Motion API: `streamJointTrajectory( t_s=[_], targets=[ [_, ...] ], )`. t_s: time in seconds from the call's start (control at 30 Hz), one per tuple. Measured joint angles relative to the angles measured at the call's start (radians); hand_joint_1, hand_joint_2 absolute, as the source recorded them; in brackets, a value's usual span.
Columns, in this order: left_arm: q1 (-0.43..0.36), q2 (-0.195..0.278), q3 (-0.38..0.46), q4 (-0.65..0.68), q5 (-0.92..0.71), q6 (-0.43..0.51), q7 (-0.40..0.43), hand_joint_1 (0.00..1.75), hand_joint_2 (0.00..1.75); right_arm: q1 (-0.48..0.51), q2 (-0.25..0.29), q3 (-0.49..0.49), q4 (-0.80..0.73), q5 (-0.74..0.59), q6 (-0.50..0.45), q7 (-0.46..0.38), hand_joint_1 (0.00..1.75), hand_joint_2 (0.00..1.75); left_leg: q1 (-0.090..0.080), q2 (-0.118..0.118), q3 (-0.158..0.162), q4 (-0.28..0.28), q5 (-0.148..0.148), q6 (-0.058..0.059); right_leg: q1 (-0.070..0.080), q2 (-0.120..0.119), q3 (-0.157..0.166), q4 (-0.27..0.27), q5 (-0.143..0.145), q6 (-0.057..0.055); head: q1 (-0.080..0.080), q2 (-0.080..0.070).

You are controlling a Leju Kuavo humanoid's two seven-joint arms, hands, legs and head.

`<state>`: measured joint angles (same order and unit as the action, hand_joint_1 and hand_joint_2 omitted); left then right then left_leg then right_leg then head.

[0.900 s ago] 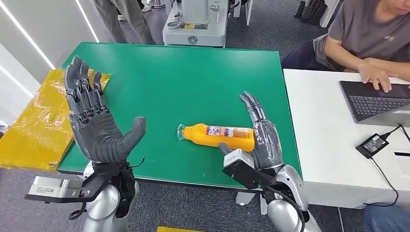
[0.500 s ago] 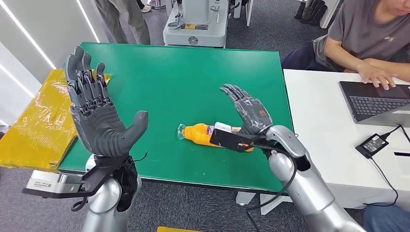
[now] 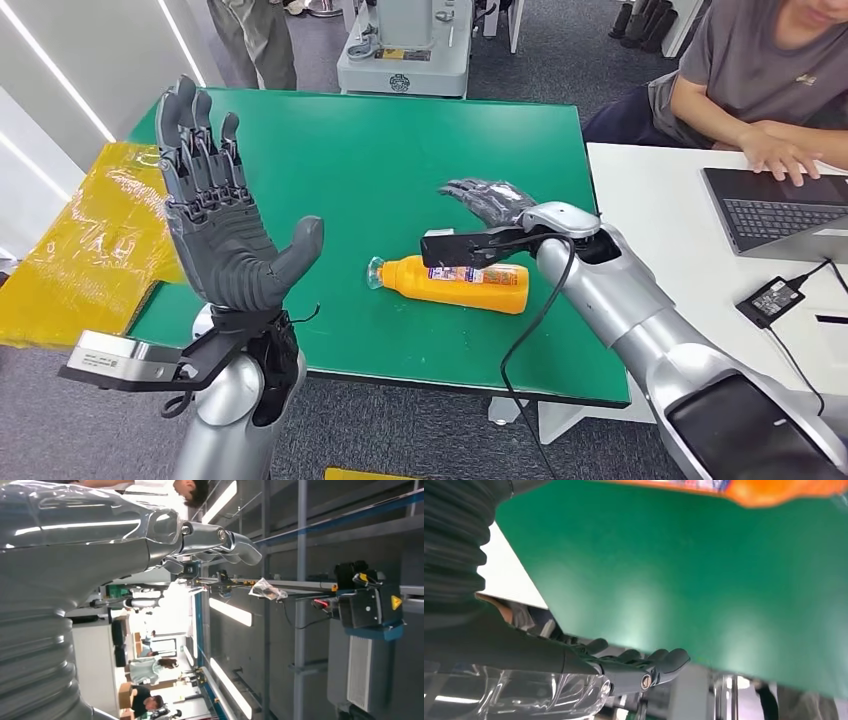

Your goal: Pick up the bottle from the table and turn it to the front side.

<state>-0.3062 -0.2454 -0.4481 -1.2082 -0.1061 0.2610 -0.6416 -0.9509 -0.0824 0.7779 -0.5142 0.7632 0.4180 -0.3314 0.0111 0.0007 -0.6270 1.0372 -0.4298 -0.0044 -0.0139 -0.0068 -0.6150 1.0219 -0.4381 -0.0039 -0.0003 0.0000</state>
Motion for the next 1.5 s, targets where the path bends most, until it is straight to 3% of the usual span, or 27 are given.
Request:
streamJointTrajectory(
  t_s=[0.63,1.07,1.5],
  targets=[
    [0.0,0.0,-0.002,0.002,0.009,0.018,0.009,0.0,1.75,0.015,0.028,0.121,0.177,-0.028,0.065,0.046,0.0,1.75,0.0,0.0,0.0,0.0,0.0,0.0,0.0,0.0,0.0,0.0,0.0,0.0,0.0,0.0],
    [0.023,0.005,-0.002,-0.011,0.028,0.02,0.017,0.0,1.75,0.095,0.054,0.136,0.203,-0.053,-0.036,0.161,0.0,1.75,0.0,0.0,0.0,0.0,0.0,0.0,0.0,0.0,0.0,0.0,0.0,0.0,0.0,0.0],
    [0.042,0.005,-0.001,-0.033,0.025,0.018,0.031,0.0,1.75,0.118,0.063,0.136,0.208,-0.051,-0.082,0.207,0.0,1.75,0.0,0.0,0.0,0.0,0.0,0.0,0.0,0.0,0.0,0.0,0.0,0.0,0.0,0.0]
  ],
)
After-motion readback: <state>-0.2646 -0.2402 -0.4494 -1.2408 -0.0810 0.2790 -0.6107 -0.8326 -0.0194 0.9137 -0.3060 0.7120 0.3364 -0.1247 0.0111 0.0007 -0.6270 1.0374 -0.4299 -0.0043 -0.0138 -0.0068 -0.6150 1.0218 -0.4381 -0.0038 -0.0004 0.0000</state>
